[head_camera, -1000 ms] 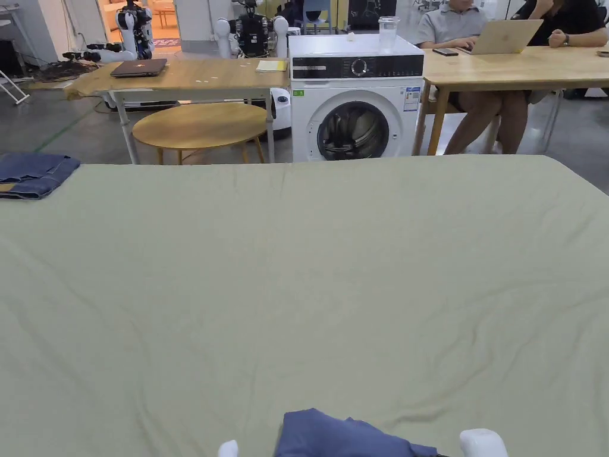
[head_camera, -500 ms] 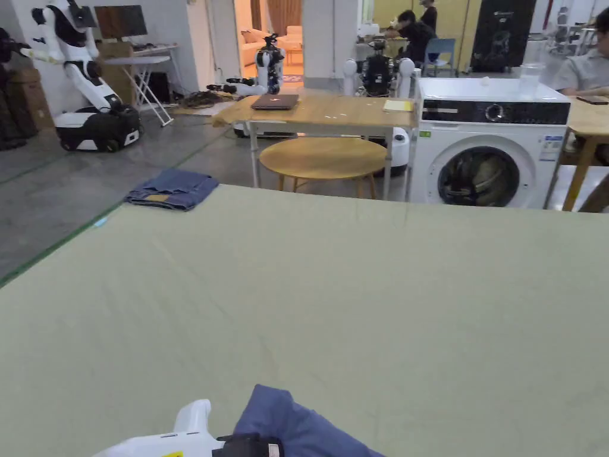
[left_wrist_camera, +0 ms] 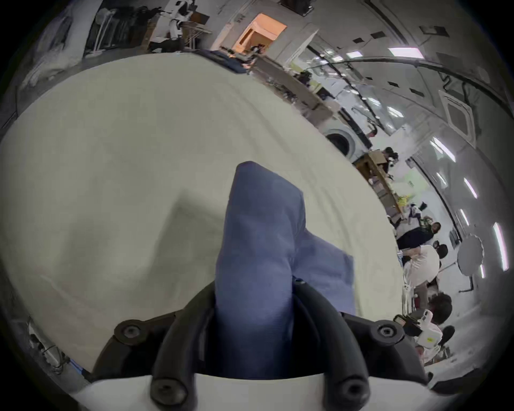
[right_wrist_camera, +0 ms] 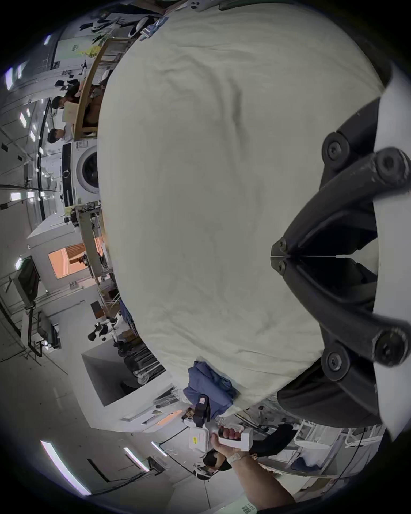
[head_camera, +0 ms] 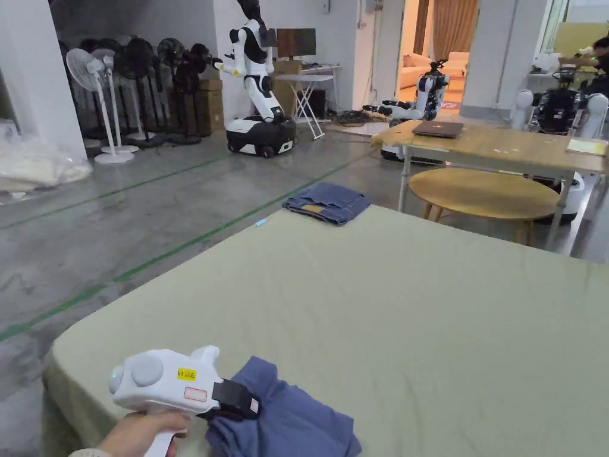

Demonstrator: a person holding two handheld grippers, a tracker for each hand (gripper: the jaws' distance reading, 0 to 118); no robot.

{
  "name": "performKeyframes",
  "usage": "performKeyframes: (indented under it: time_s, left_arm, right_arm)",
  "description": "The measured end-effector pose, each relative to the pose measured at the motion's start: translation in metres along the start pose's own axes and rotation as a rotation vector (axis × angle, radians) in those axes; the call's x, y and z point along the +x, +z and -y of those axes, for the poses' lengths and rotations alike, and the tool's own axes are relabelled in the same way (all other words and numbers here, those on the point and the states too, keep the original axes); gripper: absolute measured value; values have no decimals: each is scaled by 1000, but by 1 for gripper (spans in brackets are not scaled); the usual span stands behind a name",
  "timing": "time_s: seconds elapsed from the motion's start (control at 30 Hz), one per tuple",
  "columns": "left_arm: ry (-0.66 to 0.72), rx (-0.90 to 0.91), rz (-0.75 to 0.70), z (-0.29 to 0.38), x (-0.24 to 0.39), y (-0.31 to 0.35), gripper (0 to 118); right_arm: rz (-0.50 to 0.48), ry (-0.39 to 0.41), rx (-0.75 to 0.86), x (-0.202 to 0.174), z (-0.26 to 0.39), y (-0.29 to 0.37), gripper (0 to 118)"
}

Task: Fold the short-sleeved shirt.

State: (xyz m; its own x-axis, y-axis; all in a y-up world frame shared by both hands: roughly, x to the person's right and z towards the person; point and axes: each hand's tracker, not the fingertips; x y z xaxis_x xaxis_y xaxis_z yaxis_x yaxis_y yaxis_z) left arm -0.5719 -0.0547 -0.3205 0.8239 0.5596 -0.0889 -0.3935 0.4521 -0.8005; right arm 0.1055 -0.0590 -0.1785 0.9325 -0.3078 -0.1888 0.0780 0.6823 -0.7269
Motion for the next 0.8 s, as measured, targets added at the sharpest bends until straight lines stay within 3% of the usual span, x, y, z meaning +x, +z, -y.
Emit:
performKeyframes:
  time_s: [0.1,0.17,0.2,0.37,0.4,0.43,0.53,0.73,0.8]
  left_arm:
    - [13,23,40,8,-2,8,27]
    - [-39,57,2,6,-1,23,87]
    - [-48,79,-20,4,-3,35,106]
    - [-35,230,-184,-2,9,86,109]
    - [-44,250,-217,-1,19,90,108]
    - [-57,261,-253,1,31,92,96]
    - [-173,307,-339,6,81,82,19]
    - [-528,548,-405,35,251,58,7]
    - [-559,628,-358,42,298,56,7]
  right_arm:
    - [5,7,-4,4,3,-1,0]
    - [6,8,-2,6,0,1,0]
    - [8,13,0,6,0,5,0]
    - [21,32,23,10,-9,18,0]
    - [30,38,30,12,-11,21,0]
    - [56,39,42,15,-14,23,0]
    - [135,27,90,27,-35,31,0]
    - [303,105,320,24,-118,68,0]
    - [331,120,423,18,-148,85,0]
